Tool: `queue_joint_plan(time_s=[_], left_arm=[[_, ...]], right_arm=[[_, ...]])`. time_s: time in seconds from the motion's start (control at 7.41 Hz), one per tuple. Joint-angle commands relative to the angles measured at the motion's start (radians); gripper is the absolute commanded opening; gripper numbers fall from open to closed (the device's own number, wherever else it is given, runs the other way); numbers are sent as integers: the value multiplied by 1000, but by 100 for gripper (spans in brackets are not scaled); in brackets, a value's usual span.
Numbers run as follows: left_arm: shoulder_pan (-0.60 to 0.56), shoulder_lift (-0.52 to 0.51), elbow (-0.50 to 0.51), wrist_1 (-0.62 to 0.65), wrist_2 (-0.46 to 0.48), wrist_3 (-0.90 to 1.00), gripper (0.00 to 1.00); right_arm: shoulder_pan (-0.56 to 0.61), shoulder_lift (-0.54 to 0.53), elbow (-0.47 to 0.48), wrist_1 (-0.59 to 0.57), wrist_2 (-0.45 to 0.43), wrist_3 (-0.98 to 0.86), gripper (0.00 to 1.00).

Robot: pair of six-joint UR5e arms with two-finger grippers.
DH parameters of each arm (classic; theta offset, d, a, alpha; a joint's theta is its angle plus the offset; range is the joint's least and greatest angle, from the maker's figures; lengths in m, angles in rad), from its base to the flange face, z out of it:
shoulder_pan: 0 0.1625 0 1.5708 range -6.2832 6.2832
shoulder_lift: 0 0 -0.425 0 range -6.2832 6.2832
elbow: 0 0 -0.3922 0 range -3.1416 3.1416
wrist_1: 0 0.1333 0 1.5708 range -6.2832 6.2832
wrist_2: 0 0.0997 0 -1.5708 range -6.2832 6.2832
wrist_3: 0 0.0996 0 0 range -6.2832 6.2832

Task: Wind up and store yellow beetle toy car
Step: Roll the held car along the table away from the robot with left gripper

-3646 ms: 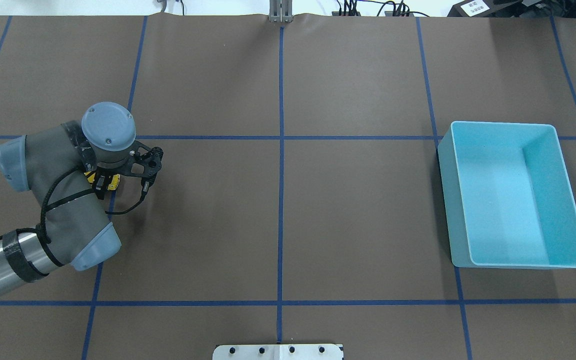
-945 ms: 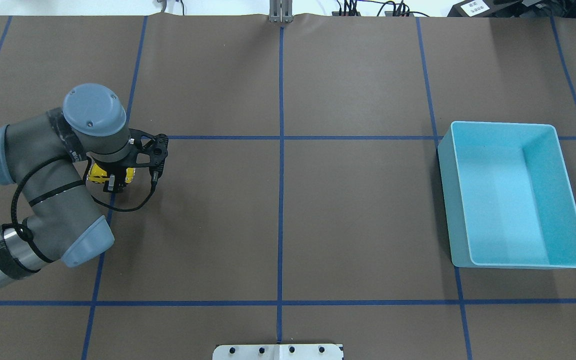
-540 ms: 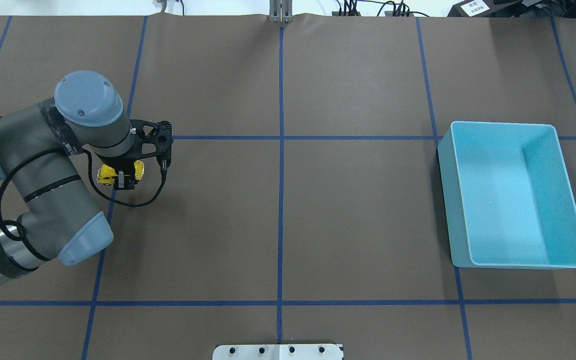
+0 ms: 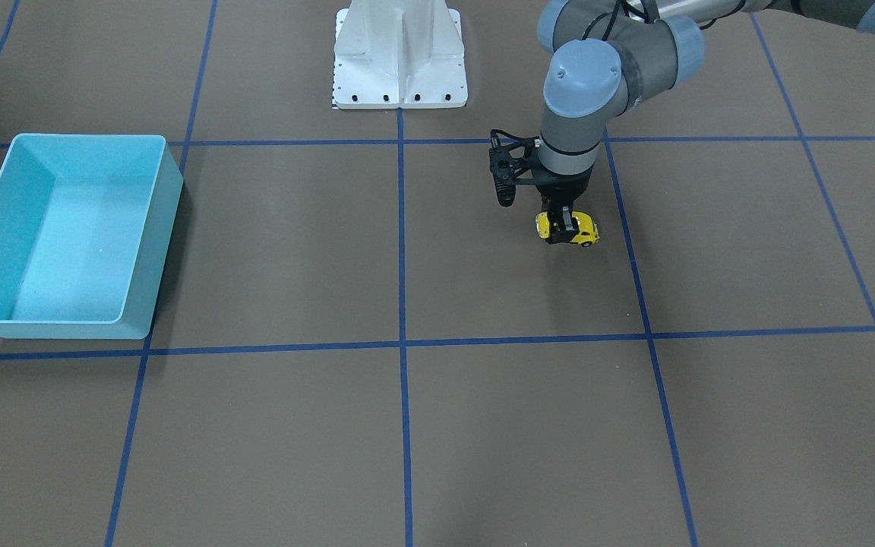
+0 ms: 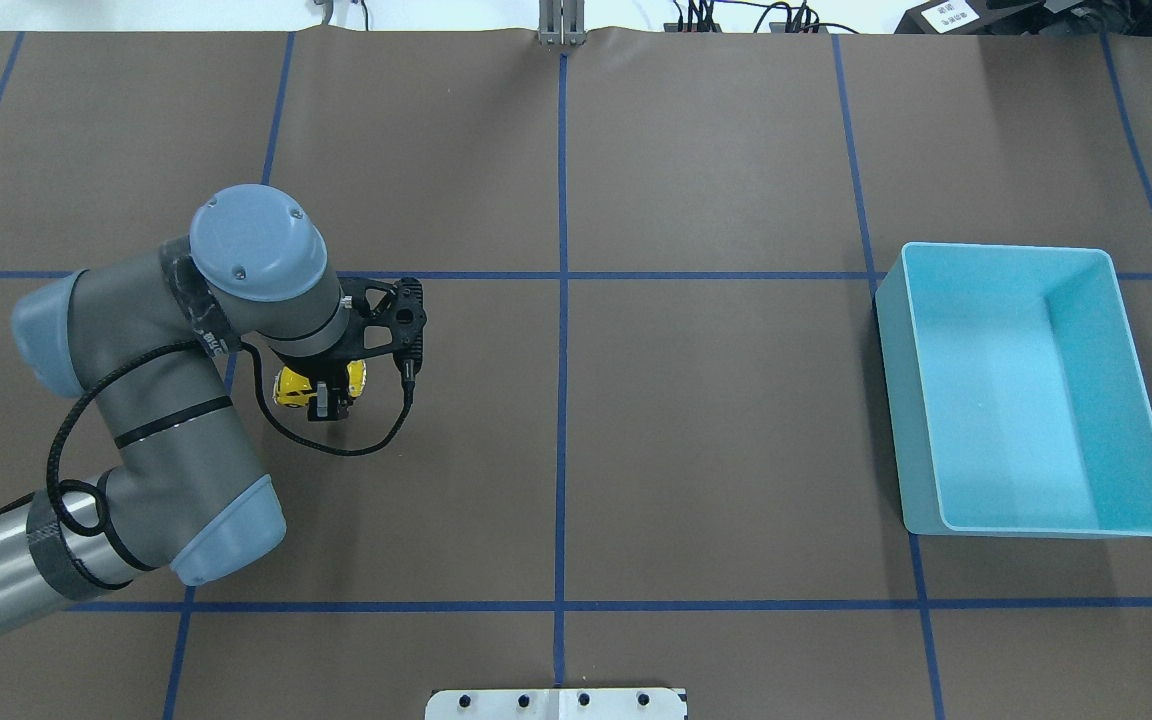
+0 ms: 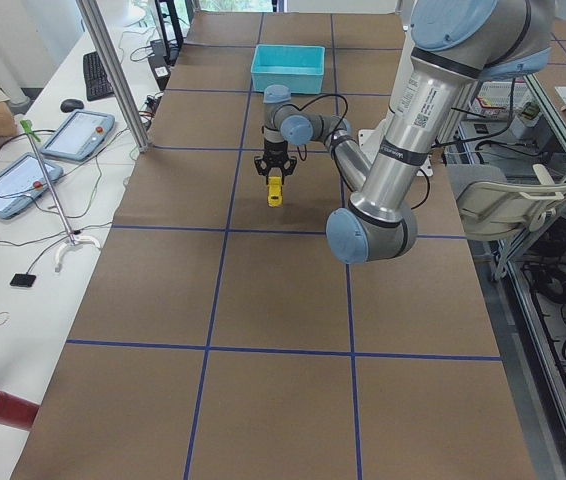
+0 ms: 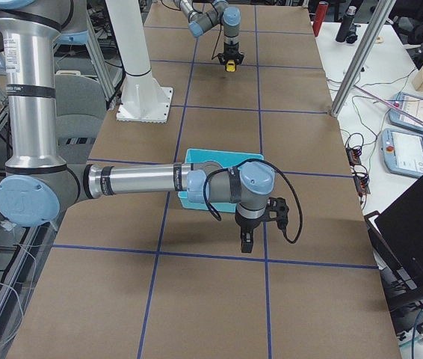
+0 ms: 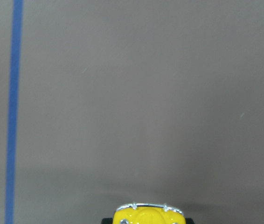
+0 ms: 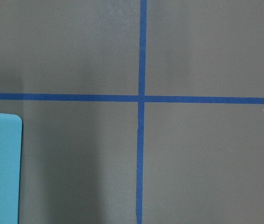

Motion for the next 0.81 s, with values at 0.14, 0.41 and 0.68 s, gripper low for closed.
queue_joint_plan(time_s=[0.14,0.41,0.68], left_arm=[[16,-7,74,-87,0,60,0],[16,-7,79,-96,0,58,0],[16,-10,91,-96,-1,46,0]], right_arm=[[0,0,-1,0,0,0,99],[0,0,-1,0,0,0,99],[0,0,-1,0,0,0,99]])
